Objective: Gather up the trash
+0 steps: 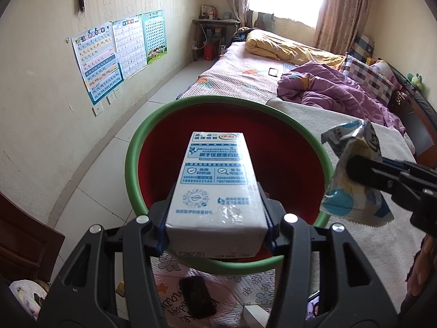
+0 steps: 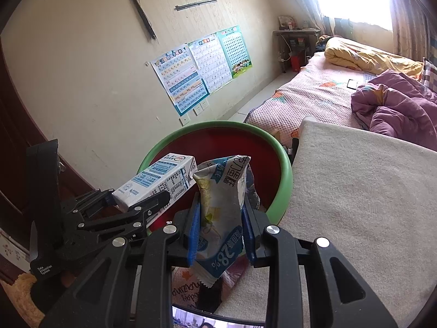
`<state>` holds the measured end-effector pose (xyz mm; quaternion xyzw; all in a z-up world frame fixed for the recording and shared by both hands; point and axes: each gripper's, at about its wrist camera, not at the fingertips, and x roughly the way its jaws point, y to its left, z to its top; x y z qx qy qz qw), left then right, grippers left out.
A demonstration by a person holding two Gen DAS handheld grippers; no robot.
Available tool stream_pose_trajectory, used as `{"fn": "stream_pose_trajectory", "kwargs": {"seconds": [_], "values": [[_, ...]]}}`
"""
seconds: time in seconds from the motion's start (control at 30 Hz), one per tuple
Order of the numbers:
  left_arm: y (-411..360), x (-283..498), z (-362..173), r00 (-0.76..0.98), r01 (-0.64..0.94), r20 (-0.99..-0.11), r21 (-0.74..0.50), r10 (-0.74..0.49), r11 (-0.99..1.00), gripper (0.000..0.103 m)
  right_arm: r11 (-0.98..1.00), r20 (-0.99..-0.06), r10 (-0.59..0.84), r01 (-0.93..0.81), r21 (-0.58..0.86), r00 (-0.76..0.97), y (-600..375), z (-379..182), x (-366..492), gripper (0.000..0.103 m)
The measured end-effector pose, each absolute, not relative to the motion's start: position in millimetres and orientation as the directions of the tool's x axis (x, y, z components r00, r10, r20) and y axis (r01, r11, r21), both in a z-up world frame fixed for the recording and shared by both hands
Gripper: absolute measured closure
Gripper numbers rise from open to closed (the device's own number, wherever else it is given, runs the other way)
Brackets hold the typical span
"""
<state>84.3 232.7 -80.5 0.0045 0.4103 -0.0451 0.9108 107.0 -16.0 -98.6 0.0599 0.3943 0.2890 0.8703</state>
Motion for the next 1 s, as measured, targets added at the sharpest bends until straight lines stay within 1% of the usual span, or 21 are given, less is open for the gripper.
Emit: {"fn": "stream_pose_trajectory", "kwargs": {"seconds": [0.43,0.47,0.5,0.53,0.57,0.6,0.73,0.8,0.83,0.87,0.9,0.93,0.97,1.0], "values": [[238.7,92.7,-87.6,0.643,0.074,-0.763,-0.030,-0.070,0.997,0.053,0.818,-0.640,0.557,-0.481,0.315,0.529,-4.3,-90.8,124.2,0.075],[239.5,92.6,-88.1,0.643,0.068,-0.763,-0.028,-0.065,0.997,0.052,0.818,-0.640,0.557,-0.483,0.312,0.530,-2.6,-90.7,125.7,0.071],[240.1,92.7,-88.5,0.643,0.062,-0.763,-0.029,-0.062,0.998,0.045,0.816,-0.637,0.560,-0.485,0.314,0.530,-2.5,-91.0,127.5,0.061],[241.1,92.3,-88.3,0.646,0.055,-0.761,-0.033,-0.060,0.998,0.040,0.814,-0.633,0.564,-0.485,0.319,0.530,-2.7,-90.7,128.9,0.054],[242.8,91.7,-87.5,0.650,0.048,-0.758,-0.038,-0.060,0.998,0.032,0.815,-0.629,0.564,-0.484,0.320,0.534,-3.0,-89.8,130.2,0.040],[244.2,90.4,-86.2,0.656,0.042,-0.752,-0.041,-0.059,0.998,0.028,0.817,-0.627,0.561,-0.482,0.316,0.541,-3.7,-88.4,130.5,0.038],[244.6,84.5,-75.9,0.692,0.022,-0.720,-0.037,-0.042,0.999,0.021,0.820,-0.596,0.563,-0.478,0.316,0.572,-14.4,-81.0,126.3,0.037],[242.7,79.9,-67.3,0.726,0.013,-0.687,-0.037,-0.035,0.999,0.011,0.825,-0.568,0.558,-0.475,0.306,0.605,-22.5,-75.5,120.0,0.031],[241.0,76.4,-61.0,0.750,0.005,-0.661,-0.035,-0.027,0.999,0.009,0.828,-0.548,0.557,-0.472,0.303,0.624,-29.2,-72.1,115.0,0.029],[238.8,72.4,-54.1,0.778,-0.003,-0.628,-0.030,-0.016,1.000,0.005,0.832,-0.531,0.552,-0.467,0.300,0.642,-34.5,-69.2,111.3,0.023],[236.4,69.4,-48.1,0.800,-0.010,-0.600,-0.023,-0.006,1.000,0.005,0.835,-0.508,0.548,-0.462,0.297,0.664,-40.6,-65.8,106.3,0.019],[233.3,65.3,-41.7,0.821,-0.014,-0.571,-0.013,0.004,1.000,0.005,0.839,-0.478,0.545,-0.459,0.294,0.689,-48.1,-61.7,100.4,0.018],[228.5,61.6,-35.9,0.838,-0.015,-0.545,-0.002,0.012,1.000,0.005,0.848,-0.438,0.530,-0.446,0.287,0.726,-56.7,-57.3,92.8,0.013],[222.2,58.1,-30.8,0.853,-0.014,-0.521,0.016,0.020,1.000,0.005,0.859,-0.388,0.509,-0.428,0.279,0.768,-66.9,-53.4,83.4,0.006]]}}
